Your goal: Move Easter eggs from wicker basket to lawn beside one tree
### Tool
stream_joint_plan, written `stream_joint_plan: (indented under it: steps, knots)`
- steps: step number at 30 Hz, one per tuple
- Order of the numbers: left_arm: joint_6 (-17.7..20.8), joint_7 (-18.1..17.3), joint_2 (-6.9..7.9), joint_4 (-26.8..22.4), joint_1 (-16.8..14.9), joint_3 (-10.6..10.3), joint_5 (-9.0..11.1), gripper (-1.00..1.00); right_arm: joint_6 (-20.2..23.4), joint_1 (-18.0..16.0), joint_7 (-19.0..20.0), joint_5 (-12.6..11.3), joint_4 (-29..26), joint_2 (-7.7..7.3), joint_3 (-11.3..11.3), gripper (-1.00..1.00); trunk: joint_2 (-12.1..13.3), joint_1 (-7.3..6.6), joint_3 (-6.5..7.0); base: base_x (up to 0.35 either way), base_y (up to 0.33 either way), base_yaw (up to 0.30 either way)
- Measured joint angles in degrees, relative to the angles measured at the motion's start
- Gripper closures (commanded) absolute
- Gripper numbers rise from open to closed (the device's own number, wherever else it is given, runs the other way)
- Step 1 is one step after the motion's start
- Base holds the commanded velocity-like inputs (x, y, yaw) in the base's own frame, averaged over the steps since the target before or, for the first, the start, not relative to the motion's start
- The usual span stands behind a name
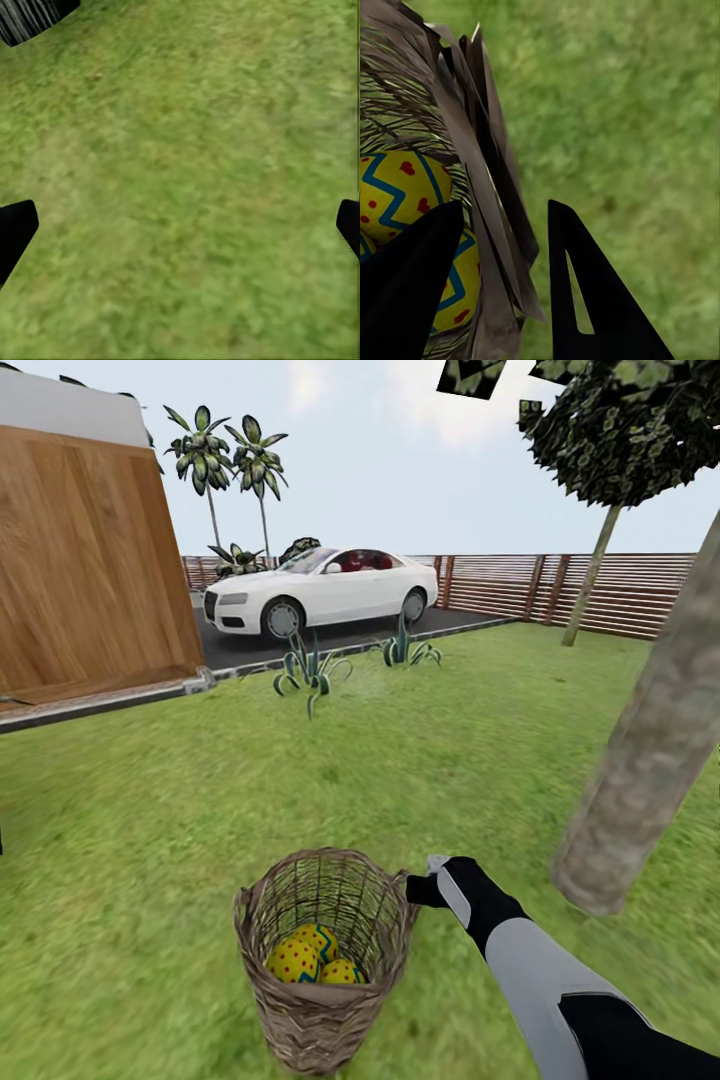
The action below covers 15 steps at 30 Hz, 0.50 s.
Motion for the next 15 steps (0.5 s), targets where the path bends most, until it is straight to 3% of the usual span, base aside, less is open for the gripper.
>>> stream_joint_plan:
  steps: [7, 15]
  knots:
    - [0.00, -0.02, -0.03, 0.00, 0.01, 0.00, 0.00, -1.00, 0.08, 0.02, 0.00, 0.02, 0.00, 0.02, 0.06, 1.00, 0.00, 0.00, 0.12, 0.298, 0.174, -0.059]
    - [0.00, -0.01, -0.03, 0.01, -0.01, -0.01, 0.00, -1.00, 0.11, 0.03, 0.00, 0.11, -0.03, -0.01, 0.01, 1.00, 0.00, 0.00, 0.12, 0.298, 0.174, -0.258]
